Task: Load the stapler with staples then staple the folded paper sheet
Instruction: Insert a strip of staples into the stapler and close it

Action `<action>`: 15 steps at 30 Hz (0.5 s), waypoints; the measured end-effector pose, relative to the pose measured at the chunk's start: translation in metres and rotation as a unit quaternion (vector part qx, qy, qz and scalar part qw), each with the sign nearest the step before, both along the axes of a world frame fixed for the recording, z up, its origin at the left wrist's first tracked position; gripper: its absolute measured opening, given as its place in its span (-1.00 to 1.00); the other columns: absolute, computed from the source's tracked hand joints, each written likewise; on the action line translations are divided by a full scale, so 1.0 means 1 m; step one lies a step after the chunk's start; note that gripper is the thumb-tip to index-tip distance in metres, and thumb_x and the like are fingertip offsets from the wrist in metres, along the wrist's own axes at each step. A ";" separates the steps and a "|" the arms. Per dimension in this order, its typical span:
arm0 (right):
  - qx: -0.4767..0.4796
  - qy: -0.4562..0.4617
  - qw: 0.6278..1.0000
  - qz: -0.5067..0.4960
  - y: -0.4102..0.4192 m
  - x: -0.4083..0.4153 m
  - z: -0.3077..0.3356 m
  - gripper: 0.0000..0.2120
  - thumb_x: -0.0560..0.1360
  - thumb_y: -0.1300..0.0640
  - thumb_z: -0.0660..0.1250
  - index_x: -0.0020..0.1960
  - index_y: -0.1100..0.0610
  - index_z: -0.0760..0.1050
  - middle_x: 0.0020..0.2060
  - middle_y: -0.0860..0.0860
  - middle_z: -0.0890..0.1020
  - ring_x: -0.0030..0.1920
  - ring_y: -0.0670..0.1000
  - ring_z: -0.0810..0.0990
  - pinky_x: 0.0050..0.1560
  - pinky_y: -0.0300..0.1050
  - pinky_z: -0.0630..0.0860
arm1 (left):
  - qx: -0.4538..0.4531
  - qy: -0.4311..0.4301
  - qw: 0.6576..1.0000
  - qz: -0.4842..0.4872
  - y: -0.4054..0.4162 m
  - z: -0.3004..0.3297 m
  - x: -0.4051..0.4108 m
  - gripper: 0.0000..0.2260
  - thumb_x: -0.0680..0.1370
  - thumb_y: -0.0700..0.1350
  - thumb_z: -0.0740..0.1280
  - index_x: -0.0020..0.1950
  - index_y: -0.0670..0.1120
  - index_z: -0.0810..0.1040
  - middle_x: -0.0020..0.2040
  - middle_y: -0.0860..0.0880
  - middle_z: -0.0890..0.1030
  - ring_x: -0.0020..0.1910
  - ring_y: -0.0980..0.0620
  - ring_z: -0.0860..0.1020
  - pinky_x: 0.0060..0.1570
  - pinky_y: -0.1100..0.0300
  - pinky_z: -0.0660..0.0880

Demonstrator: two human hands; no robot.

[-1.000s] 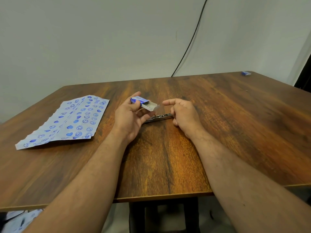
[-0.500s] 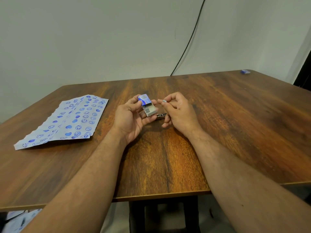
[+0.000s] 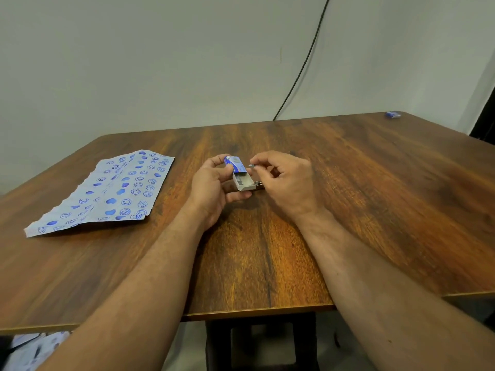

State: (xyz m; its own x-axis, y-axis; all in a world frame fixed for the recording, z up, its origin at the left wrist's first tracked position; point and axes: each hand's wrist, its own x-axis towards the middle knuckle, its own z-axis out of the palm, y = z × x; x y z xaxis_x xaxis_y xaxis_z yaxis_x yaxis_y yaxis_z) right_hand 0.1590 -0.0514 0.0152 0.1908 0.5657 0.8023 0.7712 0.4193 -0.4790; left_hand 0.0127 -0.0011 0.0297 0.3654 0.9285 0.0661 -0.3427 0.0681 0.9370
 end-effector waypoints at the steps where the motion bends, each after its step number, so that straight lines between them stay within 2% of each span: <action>1: -0.001 -0.020 1.000 0.010 -0.001 0.001 0.001 -0.85 0.49 0.24 0.41 -0.01 0.05 0.71 -0.13 -0.08 0.74 -0.14 -0.12 0.66 -0.07 -0.25 0.58 | -0.002 0.005 1.000 -0.001 0.000 -0.001 0.000 -0.81 0.68 -0.29 0.14 0.25 -0.15 0.42 -0.04 -0.22 0.66 -0.28 -0.08 0.68 -0.47 0.15 0.60; 6: -0.013 -0.097 0.994 0.051 0.001 0.004 0.001 -0.85 0.50 0.24 0.40 0.00 0.12 0.72 -0.14 0.03 0.73 -0.13 0.01 0.69 -0.07 -0.02 0.62 | -0.018 0.019 1.000 -0.005 0.001 -0.004 0.000 -0.83 0.67 -0.30 0.14 0.07 -0.13 0.50 -0.13 -0.19 0.65 -0.36 -0.04 0.65 -0.45 0.15 0.61; 8: -0.020 -0.113 0.992 0.055 0.002 0.004 0.001 -0.84 0.52 0.22 0.38 0.01 0.11 0.72 -0.13 0.04 0.72 -0.12 0.04 0.69 -0.08 0.02 0.63 | -0.025 0.022 0.999 -0.012 0.002 -0.005 -0.001 -0.83 0.67 -0.30 0.14 0.13 -0.15 0.50 -0.11 -0.20 0.64 -0.33 -0.05 0.64 -0.44 0.16 0.61; 12: -0.023 -0.143 0.988 0.057 0.001 0.001 0.002 -0.80 0.50 0.24 0.33 -0.01 0.11 0.73 -0.13 0.04 0.71 -0.15 0.07 0.69 -0.13 0.03 0.64 | -0.039 0.038 0.998 -0.026 0.002 -0.005 -0.001 -0.71 0.67 -0.29 0.12 0.37 -0.27 0.45 -0.04 -0.22 0.62 -0.27 -0.07 0.63 -0.42 0.18 0.61; 15: -0.035 -0.164 0.984 0.061 0.001 -0.001 0.002 -0.72 0.43 0.29 0.29 -0.03 0.12 0.74 -0.10 0.04 0.70 -0.14 0.09 0.69 -0.12 0.01 0.65 | -0.043 0.046 0.998 -0.025 0.003 -0.006 -0.001 -0.67 0.67 -0.29 0.12 0.41 -0.31 0.42 -0.05 -0.21 0.63 -0.27 -0.07 0.63 -0.40 0.17 0.63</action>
